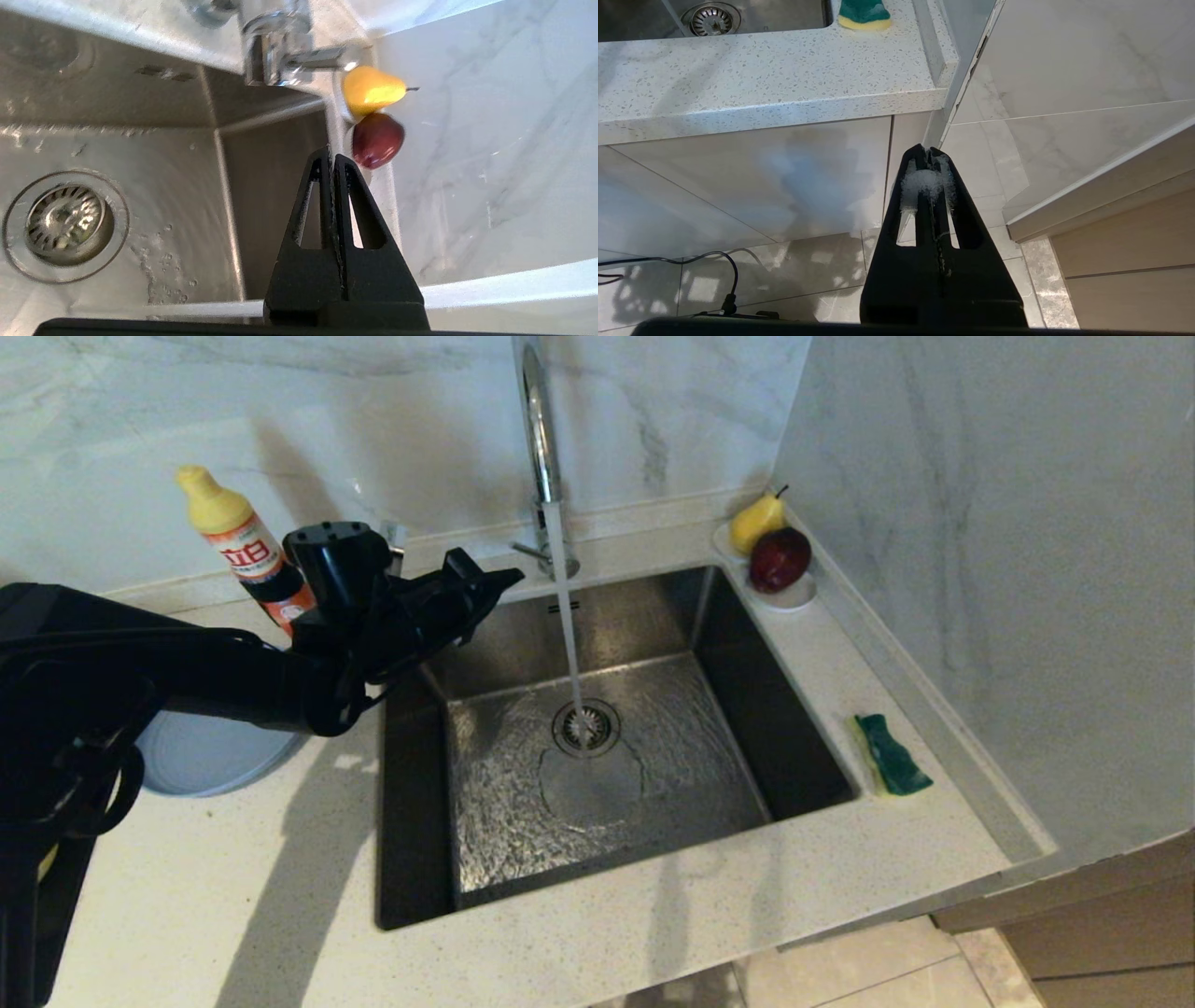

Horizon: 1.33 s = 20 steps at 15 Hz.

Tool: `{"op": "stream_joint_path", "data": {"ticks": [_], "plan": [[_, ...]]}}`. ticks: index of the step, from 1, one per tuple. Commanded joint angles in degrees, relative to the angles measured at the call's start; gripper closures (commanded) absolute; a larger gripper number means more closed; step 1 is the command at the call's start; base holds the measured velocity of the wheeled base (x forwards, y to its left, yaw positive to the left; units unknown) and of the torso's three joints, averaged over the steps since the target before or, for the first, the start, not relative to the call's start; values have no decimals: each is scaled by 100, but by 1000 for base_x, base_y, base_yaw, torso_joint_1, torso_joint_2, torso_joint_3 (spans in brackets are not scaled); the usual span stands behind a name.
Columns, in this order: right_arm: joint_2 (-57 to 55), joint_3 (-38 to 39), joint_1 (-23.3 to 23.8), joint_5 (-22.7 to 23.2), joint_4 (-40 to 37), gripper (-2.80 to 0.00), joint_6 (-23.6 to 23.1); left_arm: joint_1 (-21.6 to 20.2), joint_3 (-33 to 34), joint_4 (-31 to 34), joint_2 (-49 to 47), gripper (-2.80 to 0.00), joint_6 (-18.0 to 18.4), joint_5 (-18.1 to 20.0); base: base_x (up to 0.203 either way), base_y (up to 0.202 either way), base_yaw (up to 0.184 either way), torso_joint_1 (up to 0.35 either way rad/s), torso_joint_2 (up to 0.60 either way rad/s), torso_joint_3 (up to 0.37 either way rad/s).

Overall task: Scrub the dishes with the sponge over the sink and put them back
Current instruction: Turn off the faucet

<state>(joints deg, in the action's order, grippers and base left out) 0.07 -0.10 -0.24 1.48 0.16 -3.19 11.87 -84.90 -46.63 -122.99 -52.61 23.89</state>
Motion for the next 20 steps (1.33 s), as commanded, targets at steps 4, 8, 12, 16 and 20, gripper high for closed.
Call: {"op": "stream_joint_path", "data": {"ticks": [4,8,12,16,20], "plan": [[10,1,-2,2,2,0,-6,-1,-544,232,-194,0,-65,-234,0,0,0,0,0,0],[9,1,-2,2,2,0,-6,-1,-1055,476,-454,0,-73,-303,0,0,0,0,0,0],[10,1,-2,2,2,0,-6,49,-1507,682,-667,0,-73,-483,0,0,0,0,0,0],[1,1,-2,2,2,0,-6,47,-1901,795,-843,0,-73,-500,0,0,0,0,0,0],[6,6,-2,2,2,0,-6,45,-2138,841,-961,0,-73,-500,0,0,0,0,0,0]]}}
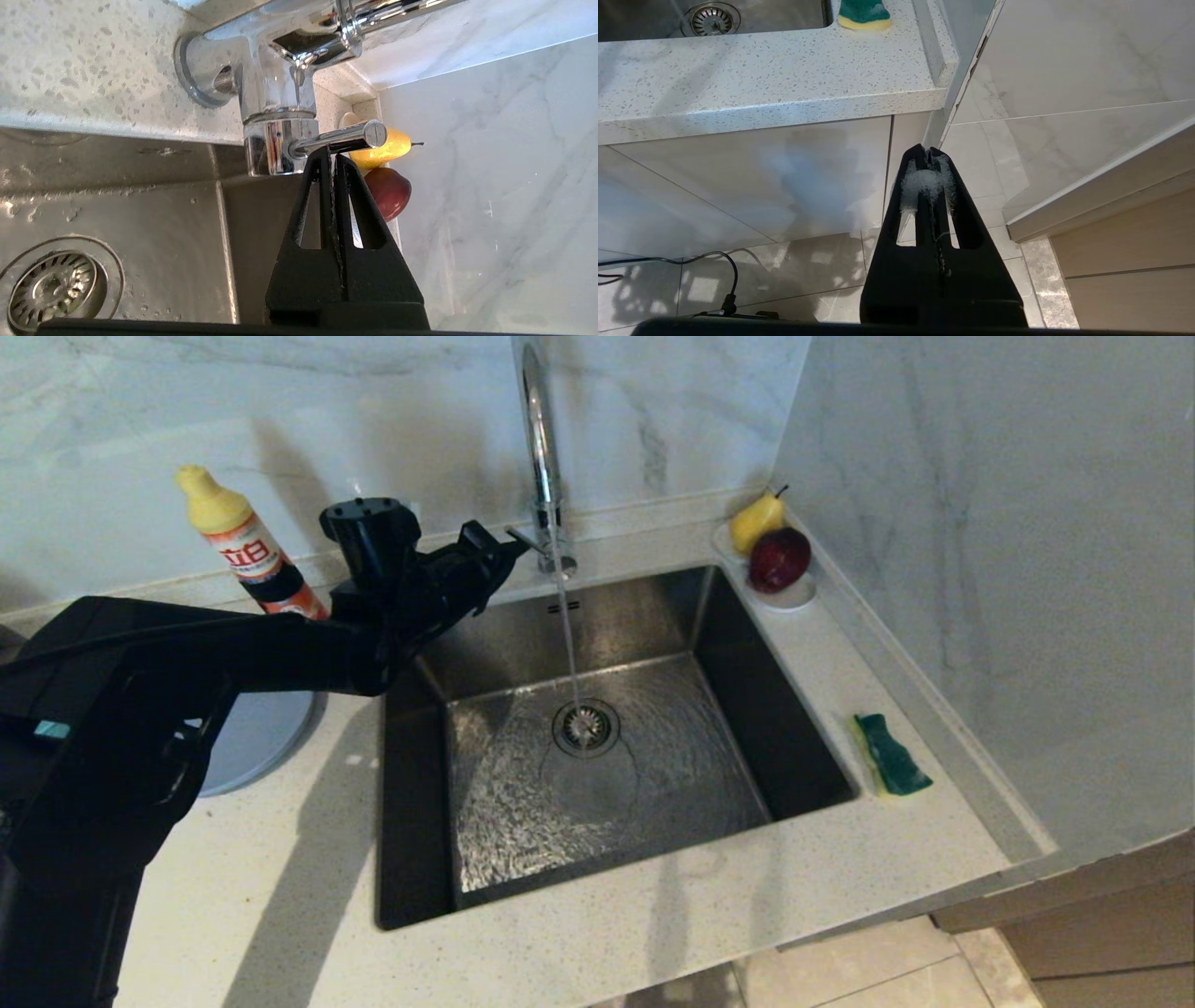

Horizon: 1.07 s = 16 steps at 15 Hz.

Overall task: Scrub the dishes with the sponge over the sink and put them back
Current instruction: Turn off the faucet

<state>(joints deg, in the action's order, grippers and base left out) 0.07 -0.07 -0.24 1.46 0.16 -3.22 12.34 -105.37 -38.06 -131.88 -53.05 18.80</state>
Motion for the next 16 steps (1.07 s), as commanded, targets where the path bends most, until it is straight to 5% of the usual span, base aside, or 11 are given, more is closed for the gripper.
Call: {"op": "stream_joint_path", "data": {"ticks": [1,9,14,16], "plan": [[2,-1,-2,4,2,0,-3,-3,-138,12,-86,0,-30,8,0,0,0,0,0,0],[6,-1,-2,4,2,0,-3,-4,50,171,108,0,-34,17,0,0,0,0,0,0],[1,-1,-2,4,2,0,-3,52,2264,-329,1672,0,26,336,0,0,0,0,0,0],[1,-1,-2,4,2,0,-3,78,3332,-445,2510,0,310,367,0,0,0,0,0,0]]}}
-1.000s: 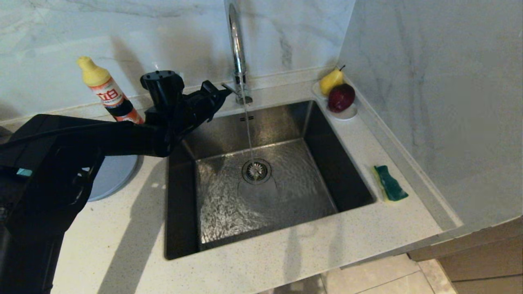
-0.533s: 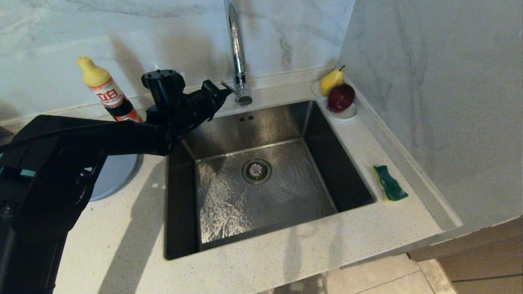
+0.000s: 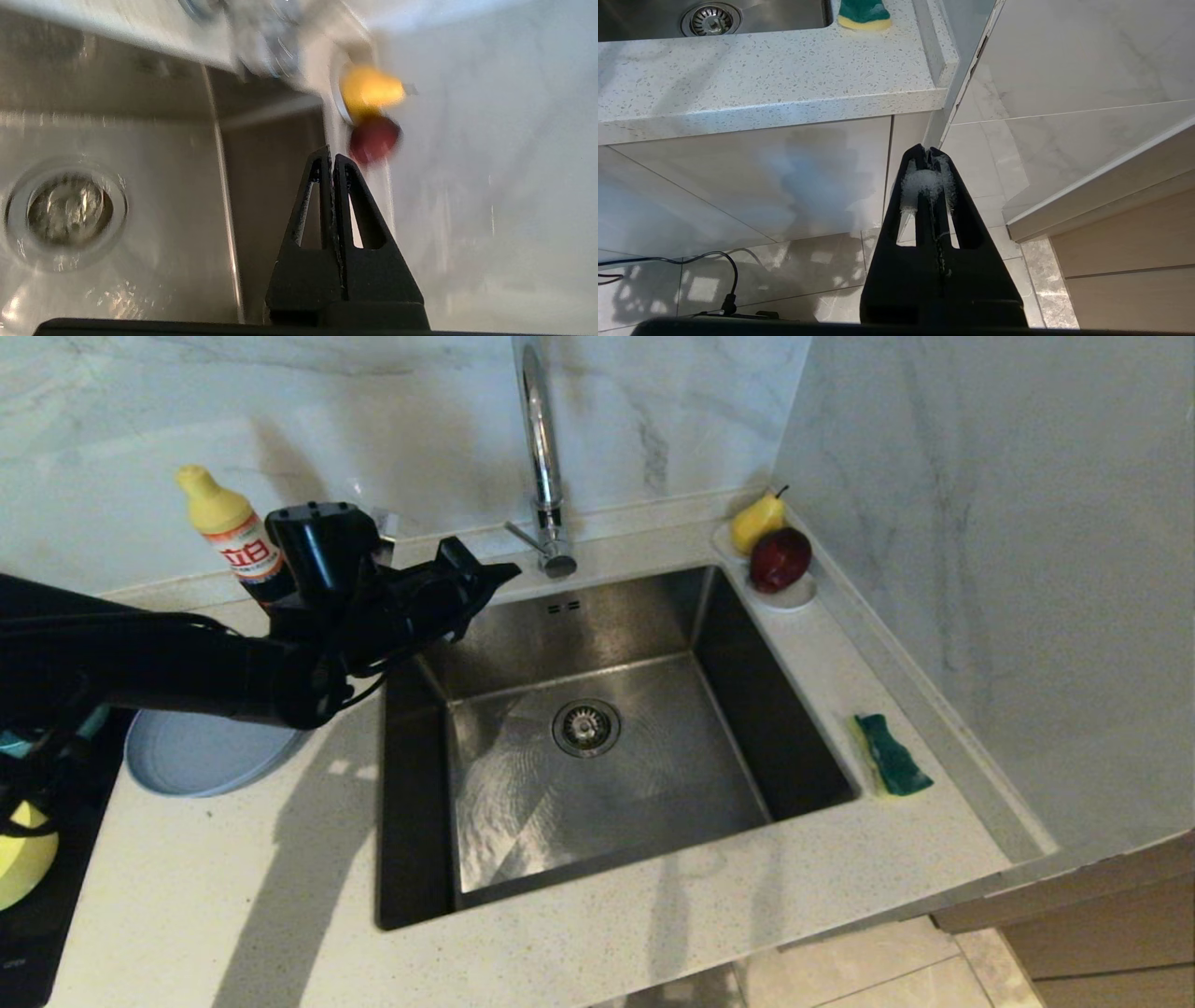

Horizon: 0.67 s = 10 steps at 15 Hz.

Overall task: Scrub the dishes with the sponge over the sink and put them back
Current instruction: Turn off the faucet, then place the bowl on the plate

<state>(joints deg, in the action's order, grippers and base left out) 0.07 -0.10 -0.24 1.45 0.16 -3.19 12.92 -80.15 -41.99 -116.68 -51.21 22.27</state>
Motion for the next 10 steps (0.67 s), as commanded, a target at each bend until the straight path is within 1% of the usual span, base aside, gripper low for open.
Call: {"op": "stream_joint_path", "data": {"ticks": [1,2,3,4,5,6,7,8,10], "plan": [[2,1,-2,4,2,0,-6,21,1251,-71,1423,0,337,12,0,0,0,0,0,0],[10,1,-2,4,2,0,-6,7,1698,-50,1956,0,629,-33,0,0,0,0,0,0],[1,1,-2,4,2,0,-6,-26,2041,56,2468,0,1009,-143,0,0,0,0,0,0],[10,1,-2,4,2,0,-6,-66,2405,260,3006,0,1607,-390,0,0,0,0,0,0],[10,1,-2,4,2,0,-6,-102,2800,454,3477,0,2274,-788,0,0,0,0,0,0],[5,1,-2,4,2,0,-6,-138,3205,584,3878,0,2813,-1291,0,0,0,0,0,0],[1,1,-2,4,2,0,-6,-167,3597,666,4357,0,3152,-1843,0,0,0,0,0,0],[10,1,-2,4,2,0,-6,-183,3915,729,4854,0,3306,-2184,0,0,0,0,0,0],[8,1,-2,4,2,0,-6,-201,4520,857,5913,0,3479,-2548,0,0,0,0,0,0]]}}
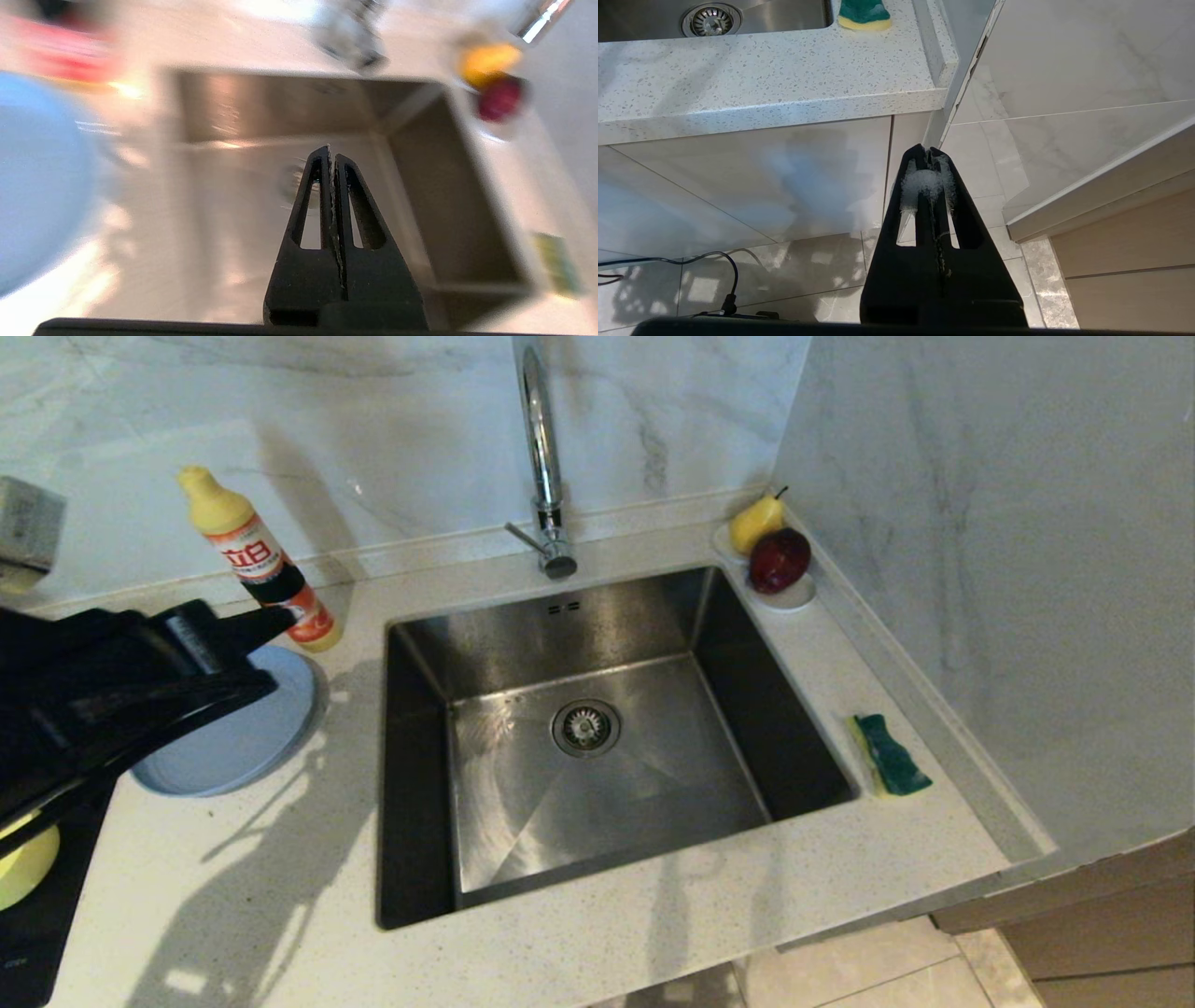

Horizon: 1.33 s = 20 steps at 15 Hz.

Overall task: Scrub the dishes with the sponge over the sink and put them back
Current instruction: Place the bowl on the plate

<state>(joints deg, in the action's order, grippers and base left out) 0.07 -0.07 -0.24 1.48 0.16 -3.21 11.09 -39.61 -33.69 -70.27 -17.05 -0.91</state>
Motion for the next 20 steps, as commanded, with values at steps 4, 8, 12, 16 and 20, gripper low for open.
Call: {"op": "stream_joint_path", "data": {"ticks": [4,8,12,16,20], "plan": [[10,-1,-2,2,2,0,-4,-34,1379,1289,3838,0,392,-502,0,0,0,0,0,0],[1,-1,-2,2,2,0,-4,-346,1673,3437,5425,0,558,-787,0,0,0,0,0,0],[9,3,-2,2,2,0,-4,-954,2445,3548,6224,0,567,-863,0,0,0,0,0,0],[3,-1,-2,2,2,0,-4,-998,3702,3276,7025,0,1684,-662,0,0,0,0,0,0],[1,-1,-2,2,2,0,4,-1003,3995,2858,7027,0,2449,-380,0,0,0,0,0,0]]}}
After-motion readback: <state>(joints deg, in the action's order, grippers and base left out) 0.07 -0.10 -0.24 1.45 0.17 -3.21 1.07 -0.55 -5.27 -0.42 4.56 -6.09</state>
